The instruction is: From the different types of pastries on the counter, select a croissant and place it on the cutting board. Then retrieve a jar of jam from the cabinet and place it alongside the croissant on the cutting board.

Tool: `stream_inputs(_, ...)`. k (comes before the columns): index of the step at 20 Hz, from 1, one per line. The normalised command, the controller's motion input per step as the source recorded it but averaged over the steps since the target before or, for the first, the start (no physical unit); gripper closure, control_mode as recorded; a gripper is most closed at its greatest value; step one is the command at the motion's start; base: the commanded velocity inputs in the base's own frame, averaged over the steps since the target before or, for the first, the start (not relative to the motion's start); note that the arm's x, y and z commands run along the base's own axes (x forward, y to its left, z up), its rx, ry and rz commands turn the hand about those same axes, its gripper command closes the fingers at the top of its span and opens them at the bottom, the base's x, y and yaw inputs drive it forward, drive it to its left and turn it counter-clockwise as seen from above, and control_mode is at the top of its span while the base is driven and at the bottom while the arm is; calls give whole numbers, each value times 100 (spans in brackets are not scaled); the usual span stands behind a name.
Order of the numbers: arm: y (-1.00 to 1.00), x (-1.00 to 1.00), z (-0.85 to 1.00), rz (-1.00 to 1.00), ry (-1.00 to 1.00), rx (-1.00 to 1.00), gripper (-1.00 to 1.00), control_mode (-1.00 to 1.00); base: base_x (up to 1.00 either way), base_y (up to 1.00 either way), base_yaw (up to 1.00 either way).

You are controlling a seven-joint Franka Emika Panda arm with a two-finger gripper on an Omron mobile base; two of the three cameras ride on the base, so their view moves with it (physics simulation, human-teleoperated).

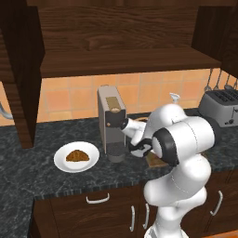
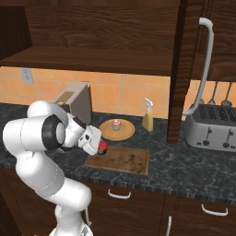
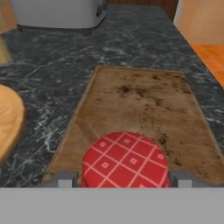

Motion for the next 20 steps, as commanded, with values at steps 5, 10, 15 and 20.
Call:
stream_inputs(5,15,0,0,0,3,10,-100,-100,0,0,0)
stream_inputs(10,15,5,0,0,4,13,-100,-100,0,0,0)
stream_inputs(15,15,15,2,3,0,0,-100,-100,0,0,0)
stream_inputs(20,27,20,42,5,0,2,-100,-100,0,0,0)
